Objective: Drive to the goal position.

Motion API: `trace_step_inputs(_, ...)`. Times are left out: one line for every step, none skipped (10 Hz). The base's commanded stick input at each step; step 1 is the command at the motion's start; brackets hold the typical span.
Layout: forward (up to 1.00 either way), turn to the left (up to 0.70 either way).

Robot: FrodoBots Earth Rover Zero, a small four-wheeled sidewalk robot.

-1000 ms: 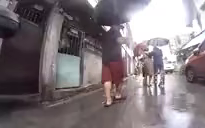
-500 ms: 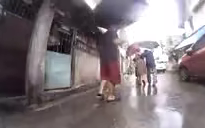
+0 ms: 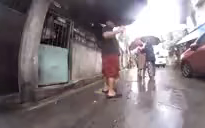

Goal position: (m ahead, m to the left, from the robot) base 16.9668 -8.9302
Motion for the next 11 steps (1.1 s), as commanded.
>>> trace_step_inputs(0.69,0.00)
trace_step_inputs(0.69,0.00)
trace_step_inputs(0.69,-0.03)
trace_step_inputs(0.69,-0.28)
trace_step_inputs(0.69,-0.33)
trace_step_inputs(0.69,0.00)
trace_step_inputs(0.69,0.00)
trace_step_inputs(0.69,0.00)
trace_step_inputs(0.69,0.00)
trace_step_inputs(0.21,-0.48)
trace_step_inputs(0.00,-0.69)
